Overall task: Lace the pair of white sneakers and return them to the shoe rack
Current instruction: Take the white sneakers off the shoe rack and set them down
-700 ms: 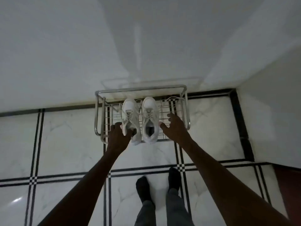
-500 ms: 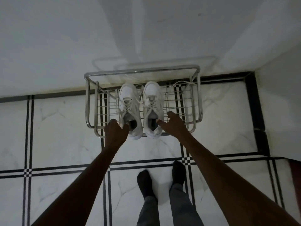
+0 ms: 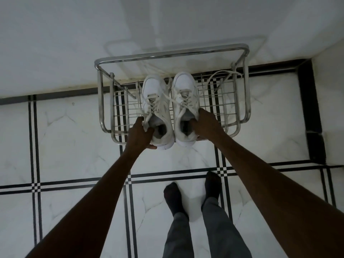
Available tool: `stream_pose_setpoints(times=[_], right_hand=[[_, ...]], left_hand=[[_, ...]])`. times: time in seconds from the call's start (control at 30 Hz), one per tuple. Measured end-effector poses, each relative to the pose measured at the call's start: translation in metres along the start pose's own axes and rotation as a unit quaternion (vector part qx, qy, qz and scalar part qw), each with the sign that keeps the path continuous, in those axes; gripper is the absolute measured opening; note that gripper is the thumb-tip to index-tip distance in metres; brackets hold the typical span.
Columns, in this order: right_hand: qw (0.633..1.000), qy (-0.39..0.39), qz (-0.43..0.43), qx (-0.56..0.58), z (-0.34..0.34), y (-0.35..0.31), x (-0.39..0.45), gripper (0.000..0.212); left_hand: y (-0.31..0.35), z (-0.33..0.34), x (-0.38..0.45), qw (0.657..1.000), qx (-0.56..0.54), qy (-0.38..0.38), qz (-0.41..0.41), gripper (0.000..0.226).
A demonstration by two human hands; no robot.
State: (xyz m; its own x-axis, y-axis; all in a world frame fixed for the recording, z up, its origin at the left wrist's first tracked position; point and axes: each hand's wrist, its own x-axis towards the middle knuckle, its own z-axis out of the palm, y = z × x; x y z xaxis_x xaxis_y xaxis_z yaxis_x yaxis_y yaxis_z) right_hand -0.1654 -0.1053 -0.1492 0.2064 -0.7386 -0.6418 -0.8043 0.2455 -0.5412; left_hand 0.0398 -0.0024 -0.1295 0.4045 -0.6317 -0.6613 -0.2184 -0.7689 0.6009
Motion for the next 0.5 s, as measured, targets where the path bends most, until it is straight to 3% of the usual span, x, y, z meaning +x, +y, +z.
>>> stream_pose_setpoints(times=[0.27, 0.5], right_hand=[[0.987, 0.111, -0.102, 0.064, 0.016, 0.035, -0.094, 0.034], [0.984, 0.115, -0.104, 0.089, 0.066, 0.096, -0.188, 0.053]], left_hand=[[-0.044, 0.025, -0.077, 0.984, 0.038, 0.092, 0.15, 0.043], [-0.129, 0.056, -0.161, 0.989, -0.032, 0.069, 0.13, 0.04]])
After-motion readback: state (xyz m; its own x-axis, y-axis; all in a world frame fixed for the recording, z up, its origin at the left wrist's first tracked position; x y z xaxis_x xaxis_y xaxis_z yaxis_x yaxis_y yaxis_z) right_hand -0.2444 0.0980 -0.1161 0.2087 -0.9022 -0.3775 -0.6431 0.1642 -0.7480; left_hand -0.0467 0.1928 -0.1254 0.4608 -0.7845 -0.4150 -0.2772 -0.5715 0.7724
